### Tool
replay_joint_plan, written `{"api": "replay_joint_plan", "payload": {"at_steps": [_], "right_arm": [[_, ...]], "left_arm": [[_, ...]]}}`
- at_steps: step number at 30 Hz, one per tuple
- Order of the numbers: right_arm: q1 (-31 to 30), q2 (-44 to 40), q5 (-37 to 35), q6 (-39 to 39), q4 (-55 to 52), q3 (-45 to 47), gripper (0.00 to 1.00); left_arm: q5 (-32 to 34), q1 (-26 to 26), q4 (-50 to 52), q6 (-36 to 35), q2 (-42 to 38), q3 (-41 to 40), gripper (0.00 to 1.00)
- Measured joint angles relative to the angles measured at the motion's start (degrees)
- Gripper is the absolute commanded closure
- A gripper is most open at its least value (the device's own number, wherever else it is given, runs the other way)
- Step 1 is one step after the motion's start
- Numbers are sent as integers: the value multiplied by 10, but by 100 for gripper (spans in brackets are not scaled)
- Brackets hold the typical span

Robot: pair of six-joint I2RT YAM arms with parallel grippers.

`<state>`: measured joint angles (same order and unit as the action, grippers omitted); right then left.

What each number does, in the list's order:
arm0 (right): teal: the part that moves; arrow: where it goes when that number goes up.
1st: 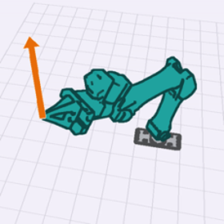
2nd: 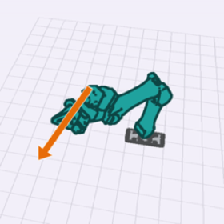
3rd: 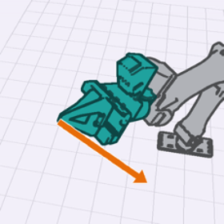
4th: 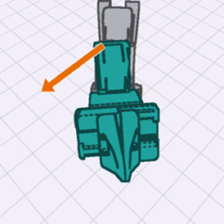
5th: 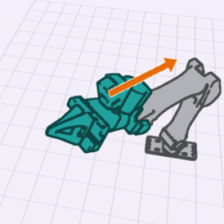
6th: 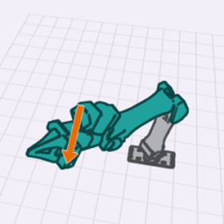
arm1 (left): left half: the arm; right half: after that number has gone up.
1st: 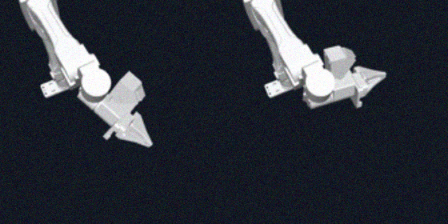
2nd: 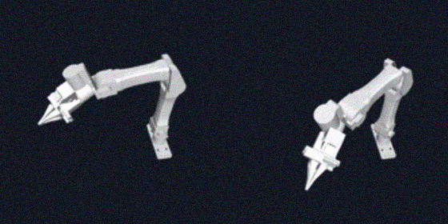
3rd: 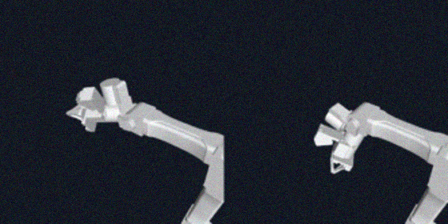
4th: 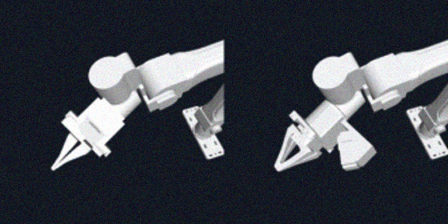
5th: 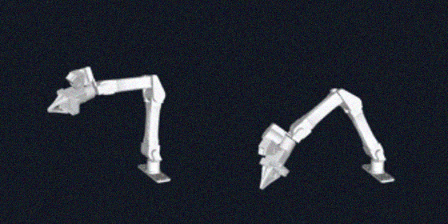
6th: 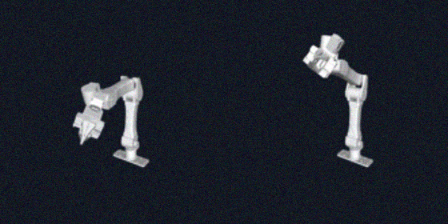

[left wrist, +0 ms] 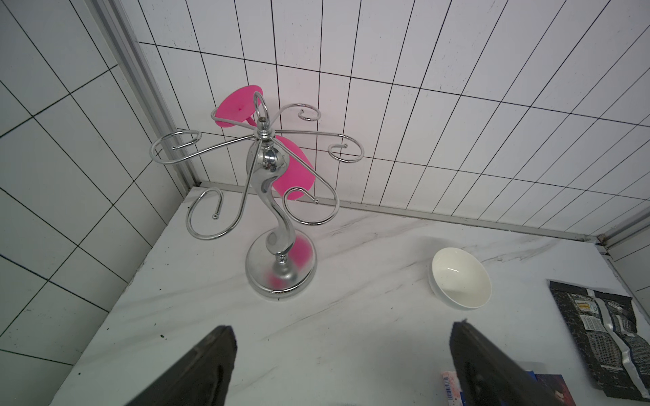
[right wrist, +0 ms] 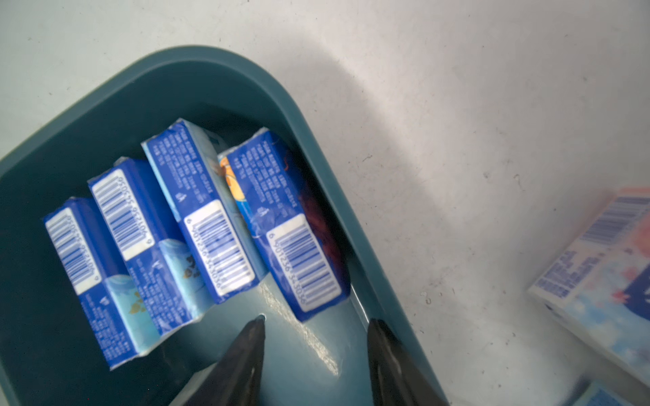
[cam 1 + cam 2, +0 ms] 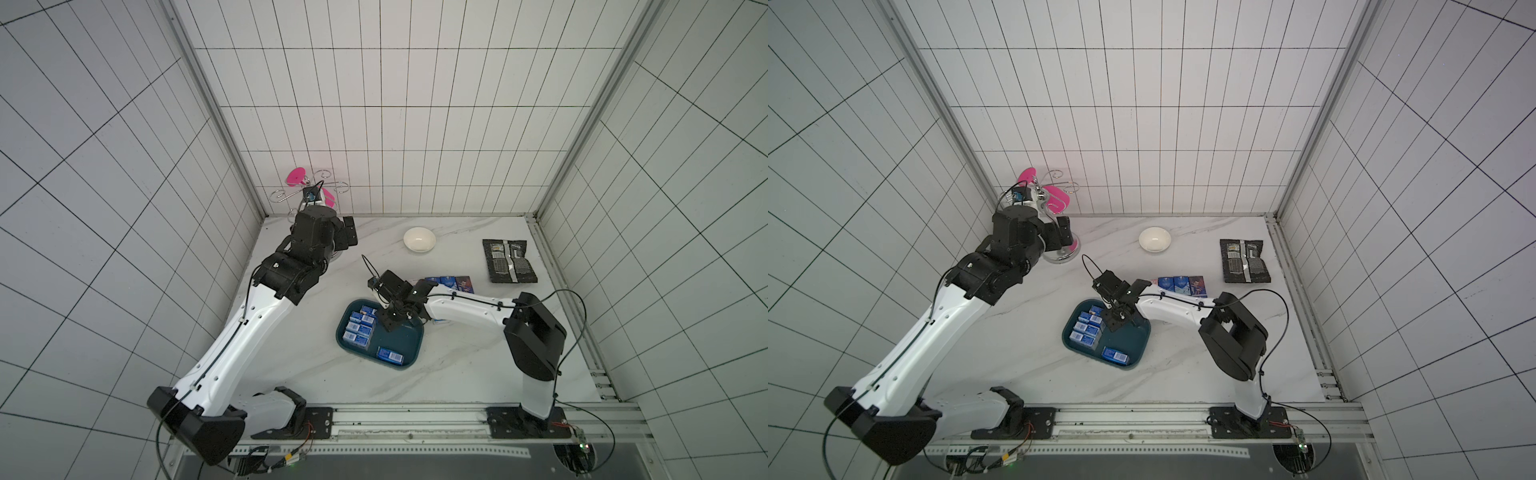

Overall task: Take the pocket tissues out of the storage box
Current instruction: Pick up the pocket tissues from the storage box.

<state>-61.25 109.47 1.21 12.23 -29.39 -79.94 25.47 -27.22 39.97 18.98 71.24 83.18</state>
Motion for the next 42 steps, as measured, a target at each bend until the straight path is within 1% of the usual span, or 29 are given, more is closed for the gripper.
{"api": "replay_joint_plan", "payload": {"at_steps": [7,24,28,33,36,42], "right_arm": [[0,25,-2,-1,3,-11,57],[0,57,15,-2,15,-50,81],[0,56,20,-2,15,-50,81],[0,52,31,-2,17,-50,77],[0,46,32,-3,17,-50,72],[0,25,14,-14,16,-50,71]], "left_arm": [[3,0,2,-2,-3,0,2],[5,0,2,-6,-7,0,2],[5,0,2,-6,-8,0,2],[5,0,2,-6,-8,0,2],[5,0,2,-6,-8,0,2],[4,0,3,-6,-7,4,2]]}}
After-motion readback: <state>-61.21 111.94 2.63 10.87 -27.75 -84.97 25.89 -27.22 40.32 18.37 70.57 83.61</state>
